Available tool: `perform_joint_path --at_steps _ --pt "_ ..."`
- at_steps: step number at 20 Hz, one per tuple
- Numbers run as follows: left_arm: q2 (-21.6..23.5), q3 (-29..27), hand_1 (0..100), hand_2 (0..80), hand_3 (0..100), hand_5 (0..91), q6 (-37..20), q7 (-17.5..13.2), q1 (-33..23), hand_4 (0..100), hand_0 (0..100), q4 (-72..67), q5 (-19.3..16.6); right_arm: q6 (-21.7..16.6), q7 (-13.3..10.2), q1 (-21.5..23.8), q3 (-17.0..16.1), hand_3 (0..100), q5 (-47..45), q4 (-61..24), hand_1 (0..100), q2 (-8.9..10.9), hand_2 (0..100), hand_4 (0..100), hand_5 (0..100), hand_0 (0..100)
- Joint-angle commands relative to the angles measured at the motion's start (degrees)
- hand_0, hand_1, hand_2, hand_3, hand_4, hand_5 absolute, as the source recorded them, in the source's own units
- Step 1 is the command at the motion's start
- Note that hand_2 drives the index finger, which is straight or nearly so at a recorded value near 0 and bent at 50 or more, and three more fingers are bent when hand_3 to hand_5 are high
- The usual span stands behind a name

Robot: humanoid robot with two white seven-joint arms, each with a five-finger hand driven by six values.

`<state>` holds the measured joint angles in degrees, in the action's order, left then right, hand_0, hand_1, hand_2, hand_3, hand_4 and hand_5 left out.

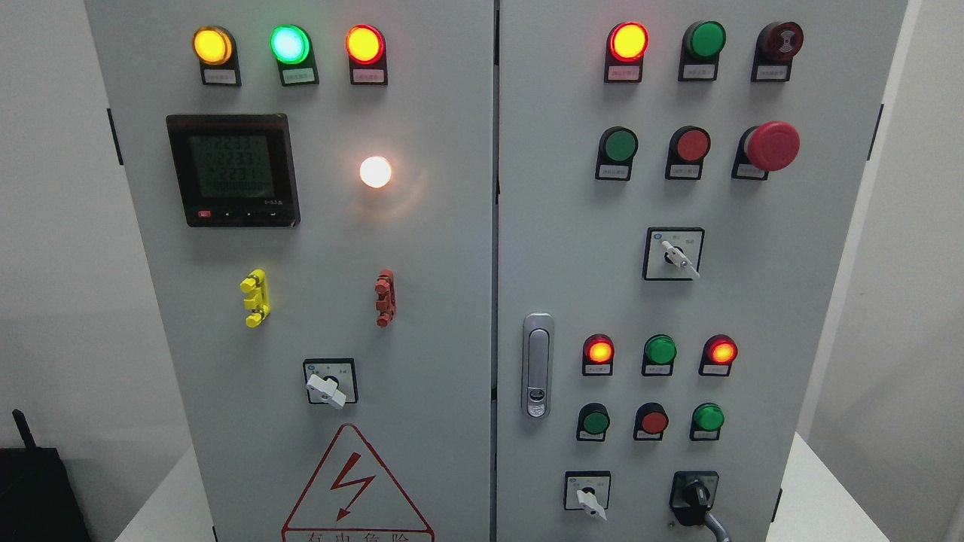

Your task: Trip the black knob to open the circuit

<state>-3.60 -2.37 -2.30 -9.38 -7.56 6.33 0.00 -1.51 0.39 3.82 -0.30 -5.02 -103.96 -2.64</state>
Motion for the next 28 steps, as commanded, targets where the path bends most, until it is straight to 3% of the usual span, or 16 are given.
perform_joint_path --at_steps 1,28 --pt "0.0 0.0 39 0.0 0 0.0 0.1 0.0 0.0 0 12 0.0 -1.3 0.0 0.0 0.0 -0.2 100 0.0 -0.2 0 -0.17 0 100 98 0" --pt "0.0 0.0 39 0.0 0 0.0 0.0 0.0 0.0 0 12 0.0 -1.3 0.1 0.7 0.1 2.1 100 -0.4 -0.5 0 -0.52 0 100 98 0"
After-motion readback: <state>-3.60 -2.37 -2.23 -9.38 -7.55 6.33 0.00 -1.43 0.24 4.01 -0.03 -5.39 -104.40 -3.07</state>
